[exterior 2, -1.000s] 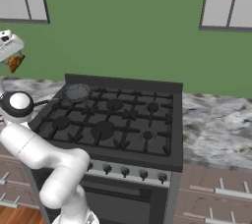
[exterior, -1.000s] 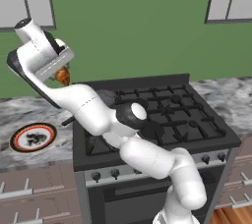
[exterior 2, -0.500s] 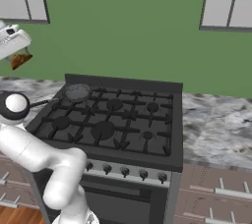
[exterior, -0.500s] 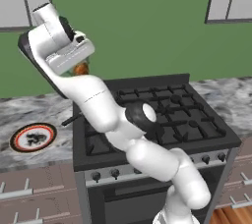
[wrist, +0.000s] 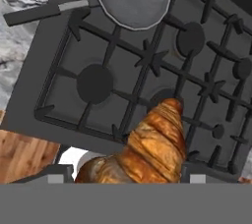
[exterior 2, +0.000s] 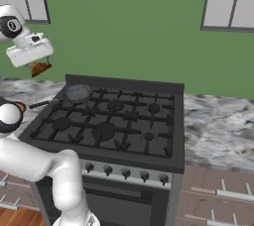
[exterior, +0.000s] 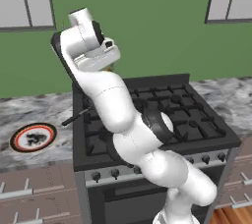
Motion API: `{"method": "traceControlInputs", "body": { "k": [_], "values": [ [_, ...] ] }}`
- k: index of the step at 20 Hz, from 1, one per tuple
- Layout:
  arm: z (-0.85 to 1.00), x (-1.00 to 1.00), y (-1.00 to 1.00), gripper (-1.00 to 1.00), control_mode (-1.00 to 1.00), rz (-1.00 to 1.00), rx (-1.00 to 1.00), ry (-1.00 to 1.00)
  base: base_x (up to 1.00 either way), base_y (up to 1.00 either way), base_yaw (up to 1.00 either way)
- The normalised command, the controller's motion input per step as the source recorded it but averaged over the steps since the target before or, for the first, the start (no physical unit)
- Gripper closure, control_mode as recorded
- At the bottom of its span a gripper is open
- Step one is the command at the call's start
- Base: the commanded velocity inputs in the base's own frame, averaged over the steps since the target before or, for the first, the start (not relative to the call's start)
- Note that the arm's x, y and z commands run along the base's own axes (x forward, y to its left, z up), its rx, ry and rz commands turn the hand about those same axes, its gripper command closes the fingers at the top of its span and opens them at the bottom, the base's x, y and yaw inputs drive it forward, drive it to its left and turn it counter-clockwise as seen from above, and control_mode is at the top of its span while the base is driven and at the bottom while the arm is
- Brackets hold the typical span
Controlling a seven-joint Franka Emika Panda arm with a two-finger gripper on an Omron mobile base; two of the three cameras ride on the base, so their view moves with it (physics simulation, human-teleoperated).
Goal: Pick the croissant and place it on the pan. Then turn on the stove to warm the croissant.
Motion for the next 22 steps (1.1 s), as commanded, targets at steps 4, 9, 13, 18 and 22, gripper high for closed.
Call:
{"method": "traceControlInputs", "body": {
  "k": [4,9,13,18,22],
  "values": [
    [-0.93,0.34,-1.0,1.0,-1.0,0.28,0.11,-0.28,0.0,0.0,0.0],
    [-0.7,0.39,-0.8,1.0,-1.0,0.26,0.1,-0.28,0.0,0.0,0.0],
    [-0.01,0.01,0.0,1.0,-1.0,0.0,0.0,0.0,0.0,0.0,0.0],
    [-0.05,0.41,0.11,1.0,-1.0,0.0,0.0,0.0,0.0,0.0,0.0],
    [0.0,0.25,0.06,1.0,-1.0,0.0,0.0,0.0,0.0,0.0,0.0]
  ]
}}
